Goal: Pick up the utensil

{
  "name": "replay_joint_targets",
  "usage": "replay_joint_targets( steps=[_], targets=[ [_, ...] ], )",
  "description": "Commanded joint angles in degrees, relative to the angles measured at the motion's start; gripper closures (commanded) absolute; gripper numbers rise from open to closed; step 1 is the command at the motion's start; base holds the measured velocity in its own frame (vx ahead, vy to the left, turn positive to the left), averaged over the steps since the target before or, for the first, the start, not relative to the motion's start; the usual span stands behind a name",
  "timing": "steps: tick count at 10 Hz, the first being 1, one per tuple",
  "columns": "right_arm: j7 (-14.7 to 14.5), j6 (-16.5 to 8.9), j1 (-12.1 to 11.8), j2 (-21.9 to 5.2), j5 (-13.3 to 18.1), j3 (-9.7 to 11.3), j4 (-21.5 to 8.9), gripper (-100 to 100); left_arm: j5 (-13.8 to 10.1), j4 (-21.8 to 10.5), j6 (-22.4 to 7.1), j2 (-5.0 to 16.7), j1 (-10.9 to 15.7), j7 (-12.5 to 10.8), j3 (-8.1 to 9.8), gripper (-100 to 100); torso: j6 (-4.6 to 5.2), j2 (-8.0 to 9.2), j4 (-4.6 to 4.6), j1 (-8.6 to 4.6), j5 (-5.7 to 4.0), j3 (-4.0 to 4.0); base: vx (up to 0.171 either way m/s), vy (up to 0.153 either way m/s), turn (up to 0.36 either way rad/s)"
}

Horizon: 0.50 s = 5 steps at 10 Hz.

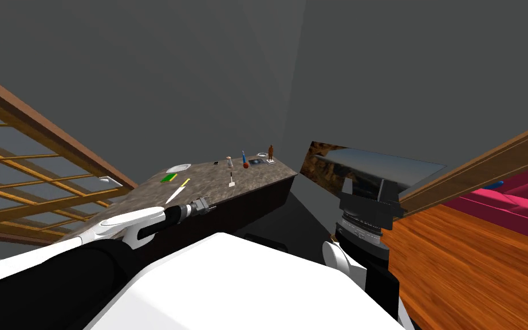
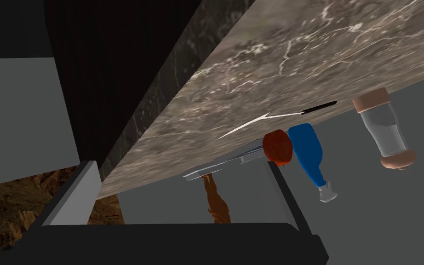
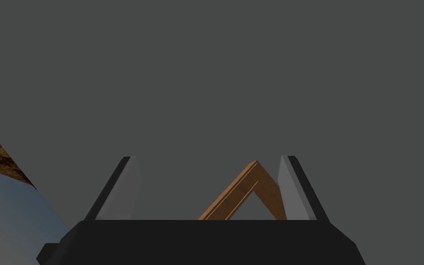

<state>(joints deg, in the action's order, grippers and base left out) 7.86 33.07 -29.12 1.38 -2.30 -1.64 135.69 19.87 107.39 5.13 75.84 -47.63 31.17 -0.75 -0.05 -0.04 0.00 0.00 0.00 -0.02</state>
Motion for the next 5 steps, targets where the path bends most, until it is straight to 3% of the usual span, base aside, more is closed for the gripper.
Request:
replay_joint_targets(
  steps=[1, 2, 5],
  targets=[
    [0.0, 0.0, 0.0, 0.0, 0.0, 0.0, 0.0, 0, 0.08, -0.06, -0.16, 1.87, -0.64, 0.28, 0.42, -100, 0.0, 0.0, 0.0, 0.0, 0.0, 0.0, 0.007, -0.001, 0.027],
    [0.0, 0.0, 0.0, 0.0, 0.0, 0.0, 0.0, 0, 1.23, -1.12, -1.72, 4.06, -2.12, 2.1, 0.2, -100, -0.03, 0.02, 0.01, 0.02, 0.0, 0.02, 0.014, -0.012, -0.259],
    [0.0, 0.0, 0.01, 0.0, 0.0, 0.0, 0.0, 0, 2.35, -2.07, -3.2, 10.03, -3.67, 3.87, -0.09, -100, 0.06, -0.06, -0.02, 0.01, 0.0, -0.04, 0.021, -0.004, -0.181]
  ],
)
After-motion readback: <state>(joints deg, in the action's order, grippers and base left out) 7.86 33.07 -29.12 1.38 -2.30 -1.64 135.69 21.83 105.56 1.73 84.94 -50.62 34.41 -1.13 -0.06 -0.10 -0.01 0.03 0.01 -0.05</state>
